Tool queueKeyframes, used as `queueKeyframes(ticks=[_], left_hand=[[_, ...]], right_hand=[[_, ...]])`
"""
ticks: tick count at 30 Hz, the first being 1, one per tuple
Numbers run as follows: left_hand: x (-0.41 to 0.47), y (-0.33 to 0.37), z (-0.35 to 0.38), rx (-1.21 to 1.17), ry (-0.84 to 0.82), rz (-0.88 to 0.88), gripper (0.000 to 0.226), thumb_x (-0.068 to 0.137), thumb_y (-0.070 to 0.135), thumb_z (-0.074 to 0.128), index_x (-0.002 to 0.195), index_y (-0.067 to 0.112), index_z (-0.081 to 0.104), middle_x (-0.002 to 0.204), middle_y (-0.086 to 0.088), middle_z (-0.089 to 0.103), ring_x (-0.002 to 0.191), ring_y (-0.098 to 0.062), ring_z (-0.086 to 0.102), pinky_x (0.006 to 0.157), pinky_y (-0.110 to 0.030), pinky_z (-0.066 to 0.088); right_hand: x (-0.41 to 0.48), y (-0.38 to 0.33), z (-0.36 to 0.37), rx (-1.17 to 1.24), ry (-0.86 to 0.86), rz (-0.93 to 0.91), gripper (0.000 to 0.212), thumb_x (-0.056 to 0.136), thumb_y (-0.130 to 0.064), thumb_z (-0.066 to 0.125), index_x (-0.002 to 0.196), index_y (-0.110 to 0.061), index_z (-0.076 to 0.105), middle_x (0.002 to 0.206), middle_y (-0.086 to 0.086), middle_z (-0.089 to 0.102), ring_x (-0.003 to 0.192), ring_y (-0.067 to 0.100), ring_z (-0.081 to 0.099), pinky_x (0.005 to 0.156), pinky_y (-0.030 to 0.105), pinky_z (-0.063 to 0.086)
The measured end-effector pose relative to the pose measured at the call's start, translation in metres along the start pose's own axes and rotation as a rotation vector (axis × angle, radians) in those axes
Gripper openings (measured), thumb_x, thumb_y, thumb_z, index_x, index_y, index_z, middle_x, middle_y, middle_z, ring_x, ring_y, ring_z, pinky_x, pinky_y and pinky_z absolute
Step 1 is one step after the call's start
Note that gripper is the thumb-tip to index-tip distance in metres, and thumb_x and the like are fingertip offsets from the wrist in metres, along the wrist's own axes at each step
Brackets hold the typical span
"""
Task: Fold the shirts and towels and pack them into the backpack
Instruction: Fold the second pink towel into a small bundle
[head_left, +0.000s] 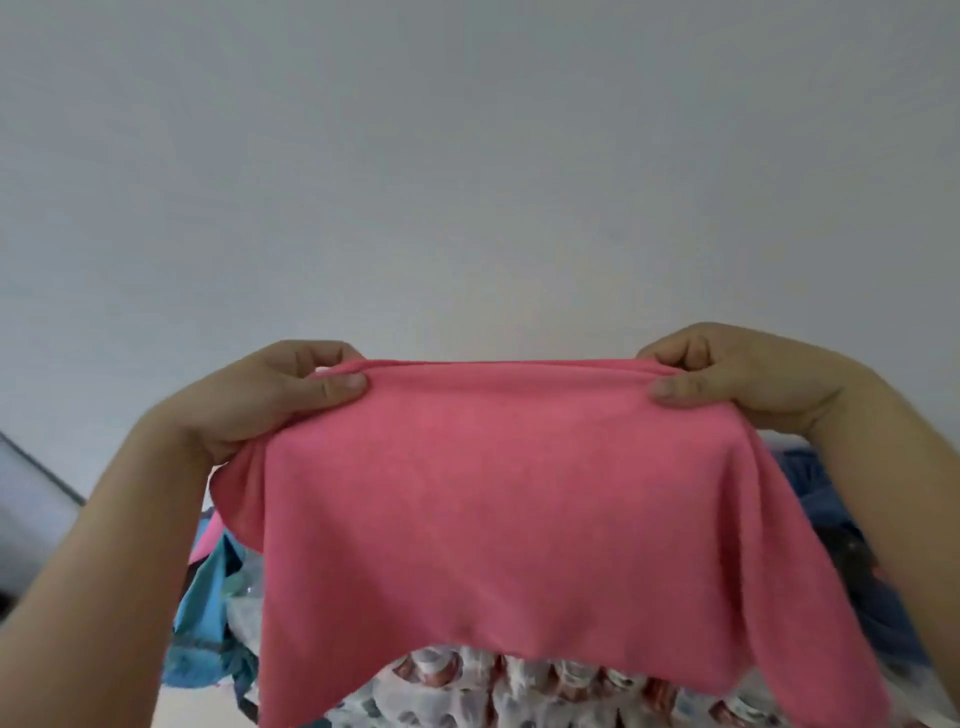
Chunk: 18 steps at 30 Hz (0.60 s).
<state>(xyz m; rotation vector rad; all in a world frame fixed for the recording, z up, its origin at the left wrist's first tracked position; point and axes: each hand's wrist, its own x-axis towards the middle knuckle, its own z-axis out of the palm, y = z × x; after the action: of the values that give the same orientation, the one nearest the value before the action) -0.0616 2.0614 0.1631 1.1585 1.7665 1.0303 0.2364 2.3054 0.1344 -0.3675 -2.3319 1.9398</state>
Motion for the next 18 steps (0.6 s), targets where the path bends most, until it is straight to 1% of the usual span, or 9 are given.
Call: queueKeyframes(ticks=[2, 4, 6, 9, 11, 13, 15, 17, 18], left_hand=[[0.015, -0.035, -0.016, 0.339, 0.093, -0.147, 0.022, 0.079, 0.037, 0.075, 0.084, 0.017, 0.068, 0.071, -0.003, 0.067, 0.065, -0.013, 0.061, 0.059, -0.023, 0.047], [0.034, -0.086, -0.020, 0.692, 0.211, -0.214, 0.014, 0.079, 0.034, 0.074, 0.079, 0.024, 0.065, 0.067, 0.005, 0.061, 0.069, -0.014, 0.057, 0.058, -0.023, 0.037], [0.052, -0.141, -0.022, 0.815, 0.256, -0.239, 0.012, 0.079, 0.028, 0.074, 0.083, 0.024, 0.063, 0.075, 0.006, 0.057, 0.078, -0.017, 0.054, 0.061, -0.027, 0.032], [0.075, -0.202, -0.033, 0.741, 0.368, -0.234, 0.018, 0.074, 0.006, 0.065, 0.089, 0.016, 0.068, 0.085, -0.004, 0.068, 0.088, -0.027, 0.063, 0.069, -0.028, 0.041], [0.092, -0.220, -0.041, 0.661, 0.451, -0.211, 0.020, 0.074, 0.003, 0.061, 0.088, 0.014, 0.069, 0.091, -0.008, 0.071, 0.089, -0.029, 0.064, 0.072, -0.029, 0.044], [0.112, -0.228, -0.044, 0.547, 0.534, -0.186, 0.013, 0.077, 0.007, 0.064, 0.088, 0.014, 0.068, 0.091, -0.007, 0.070, 0.089, -0.028, 0.063, 0.070, -0.026, 0.039], [0.130, -0.237, -0.045, 0.372, 0.615, -0.194, 0.013, 0.081, 0.016, 0.068, 0.094, 0.013, 0.065, 0.091, -0.006, 0.068, 0.090, -0.026, 0.061, 0.071, -0.026, 0.038], [0.141, -0.249, -0.045, 0.259, 0.638, -0.224, 0.031, 0.082, 0.022, 0.069, 0.109, 0.013, 0.058, 0.094, -0.005, 0.062, 0.094, -0.027, 0.059, 0.075, -0.027, 0.039], [0.142, -0.255, -0.044, 0.296, 0.634, -0.212, 0.040, 0.082, 0.024, 0.069, 0.117, 0.013, 0.053, 0.099, -0.007, 0.060, 0.096, -0.029, 0.058, 0.078, -0.030, 0.040]], right_hand=[[0.026, 0.021, 0.006, -0.198, 0.091, 0.136, 0.023, 0.079, -0.030, 0.073, 0.087, -0.008, 0.073, 0.082, 0.004, 0.071, 0.074, 0.010, 0.063, 0.070, 0.020, 0.049], [0.058, 0.056, 0.013, -0.430, 0.204, 0.271, 0.011, 0.083, -0.024, 0.072, 0.080, -0.014, 0.072, 0.075, -0.004, 0.070, 0.070, 0.007, 0.060, 0.066, 0.019, 0.045], [0.091, 0.098, 0.022, -0.615, 0.330, 0.390, 0.009, 0.084, -0.022, 0.071, 0.076, -0.018, 0.070, 0.079, -0.003, 0.070, 0.075, 0.012, 0.061, 0.065, 0.022, 0.046], [0.126, 0.151, 0.037, -0.884, 0.505, 0.590, 0.007, 0.086, -0.025, 0.061, 0.081, -0.024, 0.066, 0.095, 0.003, 0.068, 0.090, 0.025, 0.063, 0.075, 0.029, 0.047], [0.137, 0.174, 0.046, -1.059, 0.653, 0.612, 0.012, 0.086, -0.018, 0.054, 0.085, -0.020, 0.067, 0.098, 0.011, 0.066, 0.093, 0.031, 0.060, 0.074, 0.033, 0.047], [0.144, 0.188, 0.053, -1.173, 0.782, 0.595, 0.015, 0.086, -0.010, 0.053, 0.090, -0.010, 0.067, 0.095, 0.017, 0.060, 0.093, 0.035, 0.053, 0.072, 0.037, 0.046], [0.151, 0.194, 0.061, -1.179, 0.867, 0.632, 0.019, 0.086, -0.005, 0.053, 0.098, -0.007, 0.067, 0.097, 0.020, 0.055, 0.096, 0.037, 0.047, 0.074, 0.041, 0.044], [0.166, 0.189, 0.074, -1.058, 0.920, 0.654, 0.029, 0.084, -0.001, 0.054, 0.111, -0.007, 0.065, 0.106, 0.023, 0.055, 0.103, 0.039, 0.046, 0.081, 0.045, 0.043], [0.178, 0.183, 0.084, -0.999, 0.907, 0.613, 0.033, 0.083, 0.000, 0.056, 0.114, -0.006, 0.065, 0.108, 0.024, 0.055, 0.104, 0.041, 0.048, 0.084, 0.046, 0.044]])
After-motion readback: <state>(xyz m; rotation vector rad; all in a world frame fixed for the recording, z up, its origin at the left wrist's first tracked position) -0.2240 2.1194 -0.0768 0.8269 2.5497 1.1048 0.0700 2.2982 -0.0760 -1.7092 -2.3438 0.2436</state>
